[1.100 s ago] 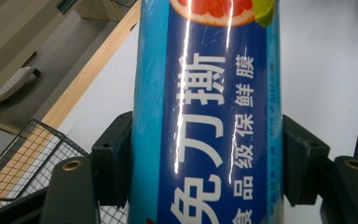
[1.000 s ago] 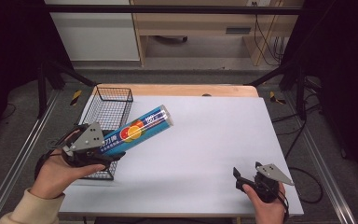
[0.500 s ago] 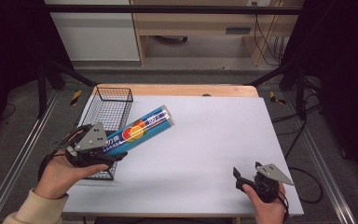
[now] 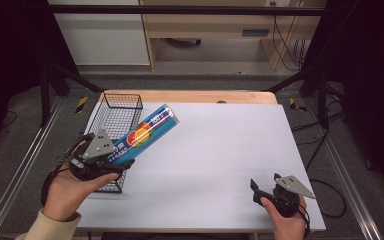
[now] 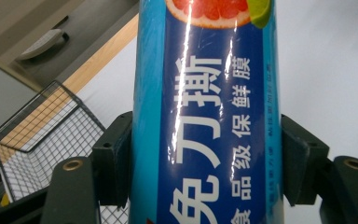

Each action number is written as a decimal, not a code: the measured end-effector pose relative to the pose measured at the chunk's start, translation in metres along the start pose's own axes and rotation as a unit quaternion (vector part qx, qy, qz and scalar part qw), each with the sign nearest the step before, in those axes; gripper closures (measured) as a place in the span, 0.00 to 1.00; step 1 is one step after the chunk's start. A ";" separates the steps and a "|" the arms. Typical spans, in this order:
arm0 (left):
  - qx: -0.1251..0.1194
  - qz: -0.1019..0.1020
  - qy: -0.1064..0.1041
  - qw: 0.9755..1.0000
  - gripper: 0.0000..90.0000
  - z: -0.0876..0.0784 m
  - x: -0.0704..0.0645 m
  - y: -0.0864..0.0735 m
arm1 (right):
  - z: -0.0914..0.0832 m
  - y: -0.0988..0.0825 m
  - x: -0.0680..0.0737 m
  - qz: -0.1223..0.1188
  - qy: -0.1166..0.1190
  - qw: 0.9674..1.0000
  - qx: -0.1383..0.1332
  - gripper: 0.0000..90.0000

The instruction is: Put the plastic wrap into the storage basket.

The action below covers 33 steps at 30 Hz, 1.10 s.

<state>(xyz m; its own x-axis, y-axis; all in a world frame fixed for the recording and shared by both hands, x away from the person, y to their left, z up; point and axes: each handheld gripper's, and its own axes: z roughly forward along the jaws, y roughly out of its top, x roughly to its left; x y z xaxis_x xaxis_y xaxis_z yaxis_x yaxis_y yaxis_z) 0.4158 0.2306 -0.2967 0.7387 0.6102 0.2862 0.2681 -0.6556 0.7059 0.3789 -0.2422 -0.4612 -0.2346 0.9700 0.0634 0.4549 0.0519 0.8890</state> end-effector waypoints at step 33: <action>0.046 -0.085 0.067 0.993 0.36 -0.009 0.017 -0.039 | -0.005 0.002 0.005 -0.021 -0.016 1.000 -0.012 0.18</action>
<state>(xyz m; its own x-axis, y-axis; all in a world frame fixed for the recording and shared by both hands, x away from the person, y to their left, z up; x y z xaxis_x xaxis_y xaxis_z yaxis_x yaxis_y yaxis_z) 0.4125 0.2705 -0.3139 0.5897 0.7659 0.2561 0.4426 -0.5717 0.6908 0.3744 -0.2384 -0.4572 -0.2255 0.9742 0.0116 0.4236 0.0873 0.9016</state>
